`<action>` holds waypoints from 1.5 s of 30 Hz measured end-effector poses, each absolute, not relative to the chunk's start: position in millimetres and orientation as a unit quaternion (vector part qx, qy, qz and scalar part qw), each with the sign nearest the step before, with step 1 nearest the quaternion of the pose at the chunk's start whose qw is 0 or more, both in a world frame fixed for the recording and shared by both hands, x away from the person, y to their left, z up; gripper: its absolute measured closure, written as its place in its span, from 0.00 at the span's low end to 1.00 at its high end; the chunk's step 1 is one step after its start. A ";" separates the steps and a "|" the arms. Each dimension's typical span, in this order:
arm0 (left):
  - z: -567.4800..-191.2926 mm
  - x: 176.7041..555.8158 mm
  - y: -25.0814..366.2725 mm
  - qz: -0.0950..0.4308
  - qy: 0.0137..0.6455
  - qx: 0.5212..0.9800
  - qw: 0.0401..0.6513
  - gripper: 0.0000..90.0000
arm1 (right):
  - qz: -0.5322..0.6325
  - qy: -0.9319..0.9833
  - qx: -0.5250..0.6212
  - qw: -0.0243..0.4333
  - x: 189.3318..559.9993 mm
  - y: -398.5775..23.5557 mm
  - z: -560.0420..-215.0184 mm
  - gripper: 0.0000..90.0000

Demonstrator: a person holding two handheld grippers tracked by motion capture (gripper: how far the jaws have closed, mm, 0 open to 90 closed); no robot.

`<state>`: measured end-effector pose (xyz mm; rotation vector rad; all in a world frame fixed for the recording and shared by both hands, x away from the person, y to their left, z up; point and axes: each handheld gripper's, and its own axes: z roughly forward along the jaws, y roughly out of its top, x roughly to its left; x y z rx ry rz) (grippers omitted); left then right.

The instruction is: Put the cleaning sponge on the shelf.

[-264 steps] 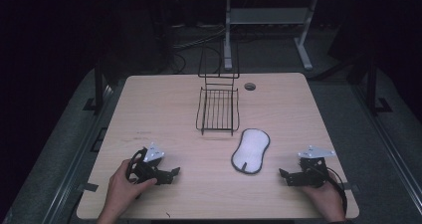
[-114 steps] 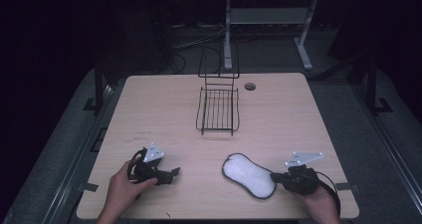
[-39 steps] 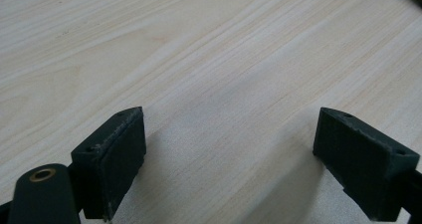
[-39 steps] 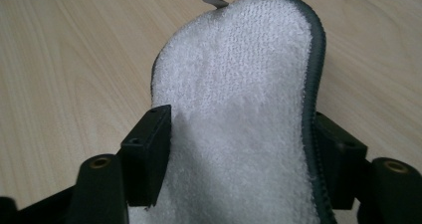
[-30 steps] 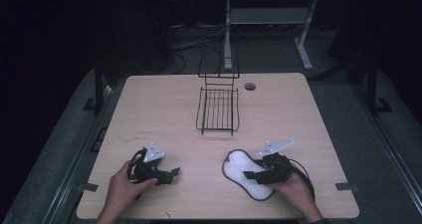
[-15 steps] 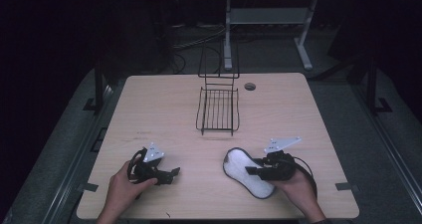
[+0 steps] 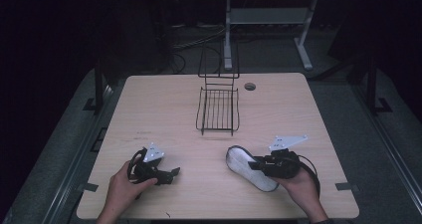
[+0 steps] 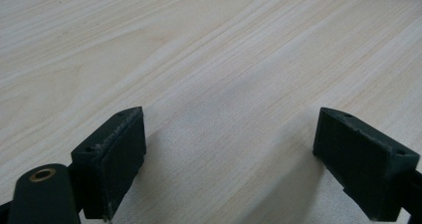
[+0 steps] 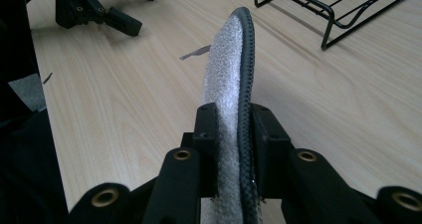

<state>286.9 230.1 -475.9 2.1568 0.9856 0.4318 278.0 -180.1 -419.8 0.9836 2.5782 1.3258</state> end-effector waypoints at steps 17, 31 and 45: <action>-475.7 286.9 230.4 0.167 0.381 0.837 0.356 0.14 | 0.444 0.829 0.336 0.055 289.5 -192.5 -408.9 0.86; -476.1 286.8 229.8 0.167 0.383 0.834 0.360 0.14 | 0.462 0.815 0.342 0.072 306.4 -200.3 -392.9 0.86; -476.0 287.0 230.1 0.168 0.382 0.835 0.359 0.14 | 0.472 0.807 0.343 0.088 325.3 -197.9 -376.9 0.86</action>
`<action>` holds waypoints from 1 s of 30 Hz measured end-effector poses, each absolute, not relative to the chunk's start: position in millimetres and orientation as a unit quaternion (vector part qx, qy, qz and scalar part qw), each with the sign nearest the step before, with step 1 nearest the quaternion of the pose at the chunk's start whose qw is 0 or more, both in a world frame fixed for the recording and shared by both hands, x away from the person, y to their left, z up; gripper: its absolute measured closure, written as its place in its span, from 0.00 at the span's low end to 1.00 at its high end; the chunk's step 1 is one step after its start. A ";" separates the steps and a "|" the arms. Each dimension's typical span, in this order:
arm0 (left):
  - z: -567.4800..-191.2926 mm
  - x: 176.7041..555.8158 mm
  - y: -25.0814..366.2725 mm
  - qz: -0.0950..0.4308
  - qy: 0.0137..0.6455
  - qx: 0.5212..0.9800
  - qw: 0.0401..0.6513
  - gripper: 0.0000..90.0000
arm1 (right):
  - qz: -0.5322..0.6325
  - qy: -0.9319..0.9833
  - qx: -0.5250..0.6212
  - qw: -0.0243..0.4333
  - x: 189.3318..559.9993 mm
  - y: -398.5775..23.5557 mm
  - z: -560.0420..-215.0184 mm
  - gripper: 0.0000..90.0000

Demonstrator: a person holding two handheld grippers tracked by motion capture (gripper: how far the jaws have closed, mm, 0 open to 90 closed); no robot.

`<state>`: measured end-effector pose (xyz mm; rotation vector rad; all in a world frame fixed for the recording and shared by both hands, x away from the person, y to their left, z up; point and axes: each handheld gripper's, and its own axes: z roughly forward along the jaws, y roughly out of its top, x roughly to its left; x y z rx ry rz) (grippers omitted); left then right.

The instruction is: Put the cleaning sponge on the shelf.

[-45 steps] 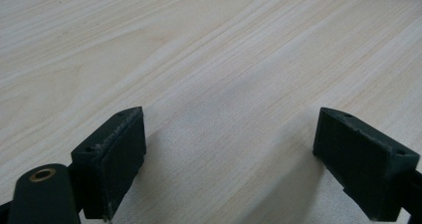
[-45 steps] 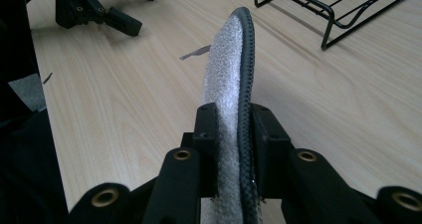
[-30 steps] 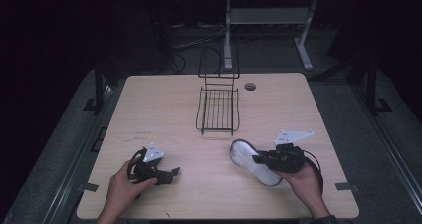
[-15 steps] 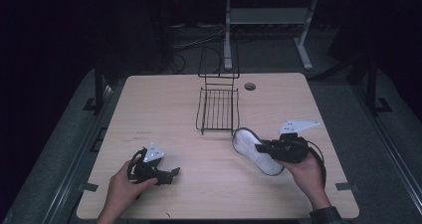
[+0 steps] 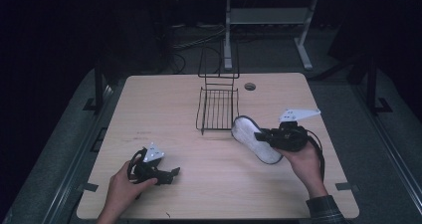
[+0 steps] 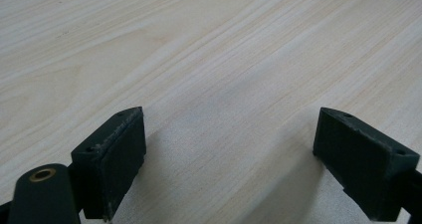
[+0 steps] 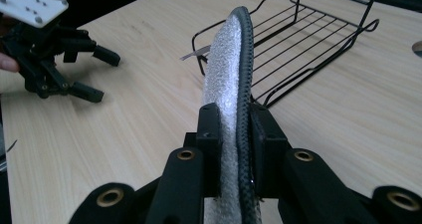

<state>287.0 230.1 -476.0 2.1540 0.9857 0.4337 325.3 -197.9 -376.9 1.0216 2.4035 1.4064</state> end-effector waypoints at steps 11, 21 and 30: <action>-475.6 287.0 230.4 0.168 0.381 0.837 0.356 0.14 | 0.481 0.802 0.342 0.089 344.9 -189.7 -369.2 0.86; -475.6 287.0 230.3 0.167 0.381 0.836 0.356 0.14 | 0.488 0.797 0.343 0.090 359.2 -182.1 -363.6 0.86; -475.5 286.9 230.4 0.167 0.381 0.837 0.355 0.14 | 0.488 0.794 0.350 0.088 375.6 -175.5 -358.5 0.86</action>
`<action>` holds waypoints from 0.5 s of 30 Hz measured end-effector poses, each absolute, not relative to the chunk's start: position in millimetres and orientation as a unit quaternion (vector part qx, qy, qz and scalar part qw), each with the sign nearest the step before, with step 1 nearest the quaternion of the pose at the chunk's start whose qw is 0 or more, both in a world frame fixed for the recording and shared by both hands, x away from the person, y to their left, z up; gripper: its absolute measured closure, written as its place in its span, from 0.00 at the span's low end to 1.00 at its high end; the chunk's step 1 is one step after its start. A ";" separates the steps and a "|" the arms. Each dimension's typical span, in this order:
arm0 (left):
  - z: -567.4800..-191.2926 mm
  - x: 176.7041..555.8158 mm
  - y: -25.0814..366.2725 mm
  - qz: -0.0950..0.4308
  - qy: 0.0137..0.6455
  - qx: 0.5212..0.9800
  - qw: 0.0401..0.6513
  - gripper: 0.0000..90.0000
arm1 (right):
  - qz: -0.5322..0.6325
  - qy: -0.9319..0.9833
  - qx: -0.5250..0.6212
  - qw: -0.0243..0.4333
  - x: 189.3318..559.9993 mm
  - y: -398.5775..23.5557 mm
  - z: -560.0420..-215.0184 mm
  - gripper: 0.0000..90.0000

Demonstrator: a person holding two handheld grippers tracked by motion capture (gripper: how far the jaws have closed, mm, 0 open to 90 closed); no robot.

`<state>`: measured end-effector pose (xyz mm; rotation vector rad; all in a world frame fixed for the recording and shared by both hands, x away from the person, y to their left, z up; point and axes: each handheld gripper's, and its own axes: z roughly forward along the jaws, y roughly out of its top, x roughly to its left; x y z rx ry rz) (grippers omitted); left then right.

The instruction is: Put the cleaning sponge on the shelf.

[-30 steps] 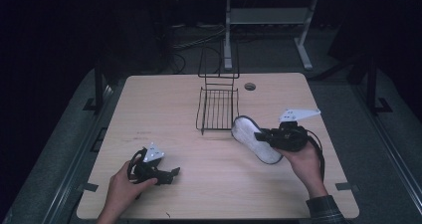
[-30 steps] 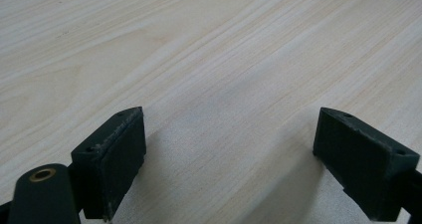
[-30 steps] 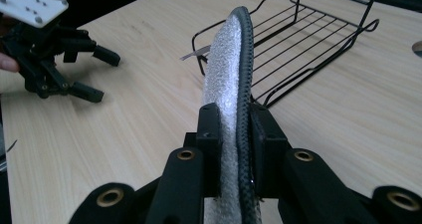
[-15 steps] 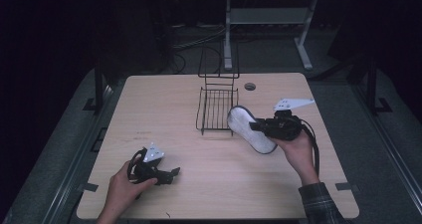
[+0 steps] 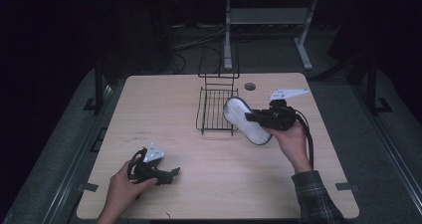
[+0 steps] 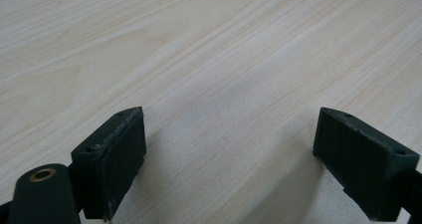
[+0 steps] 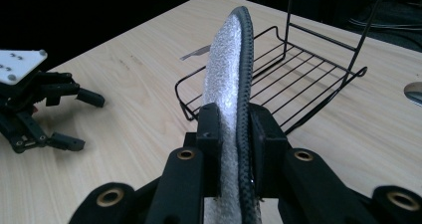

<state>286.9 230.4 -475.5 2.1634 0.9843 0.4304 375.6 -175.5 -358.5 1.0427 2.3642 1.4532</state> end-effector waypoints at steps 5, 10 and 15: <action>-475.4 287.0 230.5 0.167 0.380 0.838 0.355 0.14 | 0.486 0.795 0.352 0.088 386.4 -168.2 -356.1 0.86; -475.4 287.0 230.5 0.167 0.380 0.838 0.354 0.14 | 0.485 0.794 0.357 0.086 398.7 -159.5 -353.4 0.86; -475.4 286.9 230.5 0.166 0.381 0.838 0.355 0.14 | 0.483 0.795 0.358 0.087 410.2 -149.4 -349.0 0.86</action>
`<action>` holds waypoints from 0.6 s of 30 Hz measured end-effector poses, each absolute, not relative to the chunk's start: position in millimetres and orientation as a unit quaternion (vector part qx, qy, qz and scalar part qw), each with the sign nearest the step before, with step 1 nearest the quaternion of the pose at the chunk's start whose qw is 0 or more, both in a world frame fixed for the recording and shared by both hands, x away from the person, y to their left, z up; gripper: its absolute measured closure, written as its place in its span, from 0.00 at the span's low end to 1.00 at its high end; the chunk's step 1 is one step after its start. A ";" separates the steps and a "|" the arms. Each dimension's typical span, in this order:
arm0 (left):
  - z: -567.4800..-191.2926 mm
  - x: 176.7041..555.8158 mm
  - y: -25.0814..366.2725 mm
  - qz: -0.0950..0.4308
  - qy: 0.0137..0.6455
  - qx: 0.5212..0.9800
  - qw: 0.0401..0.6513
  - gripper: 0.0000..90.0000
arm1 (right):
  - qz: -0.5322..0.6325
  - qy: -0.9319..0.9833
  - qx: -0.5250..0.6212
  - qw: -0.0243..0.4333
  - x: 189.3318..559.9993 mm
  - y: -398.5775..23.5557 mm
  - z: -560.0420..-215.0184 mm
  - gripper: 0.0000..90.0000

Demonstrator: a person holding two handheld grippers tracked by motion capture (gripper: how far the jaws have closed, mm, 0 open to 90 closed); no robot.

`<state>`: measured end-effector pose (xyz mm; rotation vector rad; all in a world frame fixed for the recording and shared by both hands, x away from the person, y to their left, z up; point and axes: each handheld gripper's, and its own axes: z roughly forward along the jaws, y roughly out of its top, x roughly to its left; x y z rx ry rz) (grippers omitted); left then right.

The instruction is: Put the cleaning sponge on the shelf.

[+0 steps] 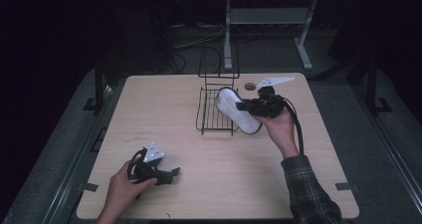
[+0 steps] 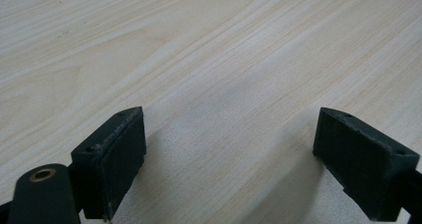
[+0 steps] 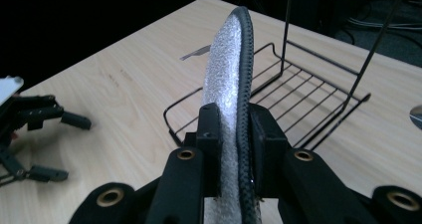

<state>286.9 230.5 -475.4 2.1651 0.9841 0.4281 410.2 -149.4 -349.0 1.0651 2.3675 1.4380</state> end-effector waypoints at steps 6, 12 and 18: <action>-475.4 287.0 230.5 0.167 0.381 0.838 0.355 0.14 | 0.481 0.795 0.361 0.085 423.7 -137.5 -349.5 0.86; -475.3 286.9 230.5 0.166 0.381 0.838 0.355 0.14 | 0.477 0.795 0.367 0.079 437.0 -126.4 -354.5 0.86; -475.4 287.0 230.5 0.166 0.381 0.837 0.355 0.14 | 0.471 0.794 0.377 0.070 453.1 -116.5 -362.7 0.86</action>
